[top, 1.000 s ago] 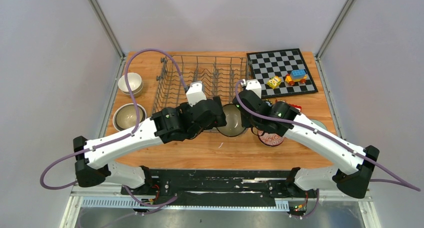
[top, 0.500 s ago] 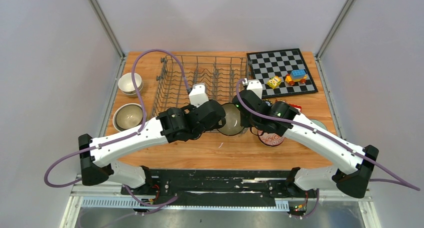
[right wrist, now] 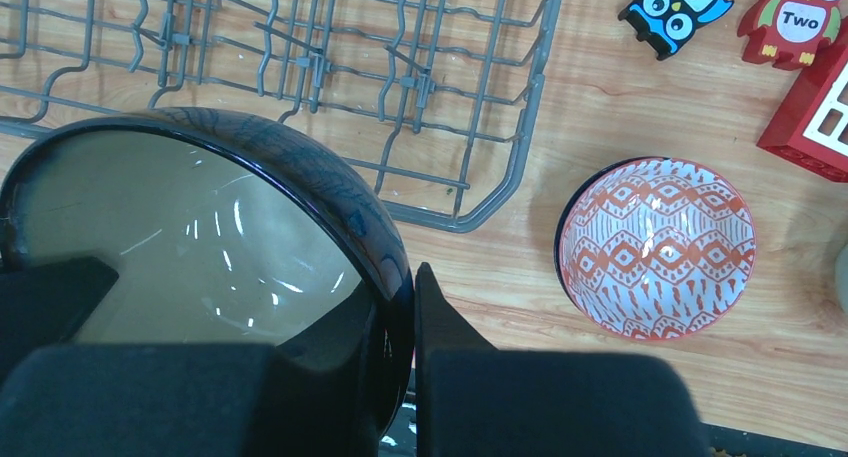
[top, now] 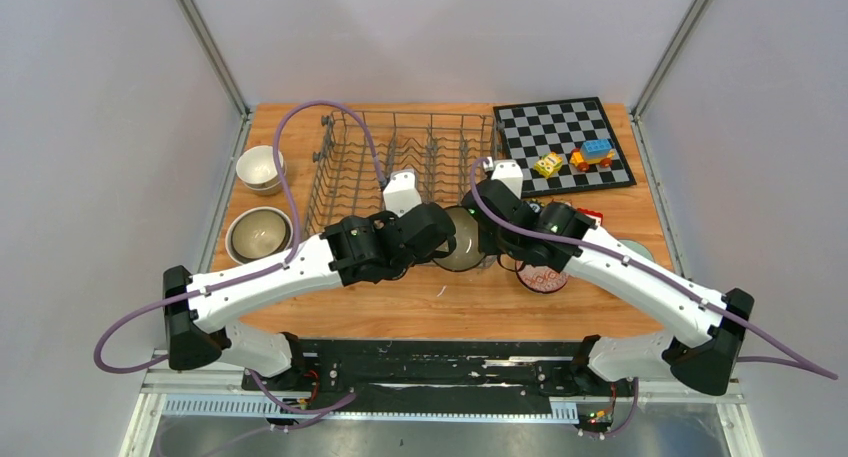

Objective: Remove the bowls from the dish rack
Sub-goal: Place the bowl at the center of the board.

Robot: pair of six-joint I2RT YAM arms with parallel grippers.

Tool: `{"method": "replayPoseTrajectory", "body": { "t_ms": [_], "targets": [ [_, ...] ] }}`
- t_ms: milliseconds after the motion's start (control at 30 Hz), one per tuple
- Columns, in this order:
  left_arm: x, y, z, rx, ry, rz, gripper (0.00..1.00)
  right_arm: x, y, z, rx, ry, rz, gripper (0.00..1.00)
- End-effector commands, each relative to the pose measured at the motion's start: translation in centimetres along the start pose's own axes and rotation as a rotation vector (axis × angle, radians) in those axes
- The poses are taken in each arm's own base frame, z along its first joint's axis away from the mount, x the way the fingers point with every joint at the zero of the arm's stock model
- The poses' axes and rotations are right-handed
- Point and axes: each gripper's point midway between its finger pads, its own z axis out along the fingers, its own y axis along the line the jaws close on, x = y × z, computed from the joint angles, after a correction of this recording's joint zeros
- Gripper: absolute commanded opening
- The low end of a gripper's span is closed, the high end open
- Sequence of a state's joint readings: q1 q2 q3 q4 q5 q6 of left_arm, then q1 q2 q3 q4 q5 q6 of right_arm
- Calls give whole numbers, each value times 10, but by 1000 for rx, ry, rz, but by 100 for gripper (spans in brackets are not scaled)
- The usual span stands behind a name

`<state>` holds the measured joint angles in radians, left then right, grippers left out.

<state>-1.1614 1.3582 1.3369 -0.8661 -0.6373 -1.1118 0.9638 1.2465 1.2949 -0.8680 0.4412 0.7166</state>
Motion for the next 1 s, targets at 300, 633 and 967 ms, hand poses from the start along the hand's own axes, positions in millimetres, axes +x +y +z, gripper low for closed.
{"method": "replayPoseTrajectory", "body": {
  "t_ms": [300,633,967],
  "targets": [
    [-37,41,-6,-51,-116,-39,0,-34,34,-26,-219,-77,-65,94],
    [-120,175,-32,-306,-301,-251,0,-38,18,-45,-247,-164,-129,99],
    [-123,326,-53,-643,-383,-564,0,-5,21,-23,-301,-119,-170,98]
  ]
}}
